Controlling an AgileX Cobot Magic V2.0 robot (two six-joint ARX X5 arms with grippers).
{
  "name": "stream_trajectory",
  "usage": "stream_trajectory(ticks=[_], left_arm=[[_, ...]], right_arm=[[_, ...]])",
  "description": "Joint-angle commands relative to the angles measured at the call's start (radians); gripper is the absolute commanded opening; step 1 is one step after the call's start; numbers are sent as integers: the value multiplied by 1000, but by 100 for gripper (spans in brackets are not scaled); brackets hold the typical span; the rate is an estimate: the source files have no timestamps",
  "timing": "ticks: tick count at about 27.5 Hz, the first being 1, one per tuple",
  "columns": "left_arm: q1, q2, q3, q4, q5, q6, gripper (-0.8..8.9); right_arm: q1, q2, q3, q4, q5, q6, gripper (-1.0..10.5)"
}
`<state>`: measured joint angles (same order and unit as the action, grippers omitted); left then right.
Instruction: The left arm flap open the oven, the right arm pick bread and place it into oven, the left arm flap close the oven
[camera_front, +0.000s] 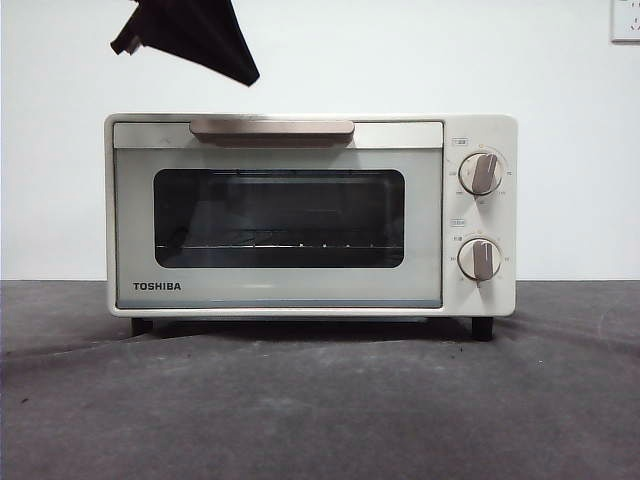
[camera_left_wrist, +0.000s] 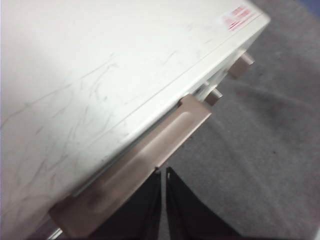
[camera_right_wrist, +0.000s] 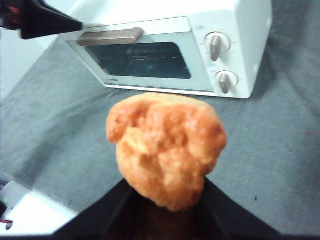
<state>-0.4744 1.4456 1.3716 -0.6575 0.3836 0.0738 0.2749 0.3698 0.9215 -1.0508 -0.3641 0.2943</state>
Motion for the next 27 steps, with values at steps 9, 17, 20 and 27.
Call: stream_trajectory(ticks=[9, 17, 20, 27], left_arm=[[-9, 97, 24, 32, -25, 31, 16], [-10, 126, 24, 18, -27, 31, 16], [-15, 126, 24, 10, -29, 33, 16], [-42, 126, 24, -87, -113, 80, 16]], right_arm=[[5, -1, 17, 11, -3, 13, 128], [5, -1, 17, 10, -3, 13, 128], [5, -1, 17, 11, -3, 13, 128], [5, -1, 17, 11, -2, 12, 128]])
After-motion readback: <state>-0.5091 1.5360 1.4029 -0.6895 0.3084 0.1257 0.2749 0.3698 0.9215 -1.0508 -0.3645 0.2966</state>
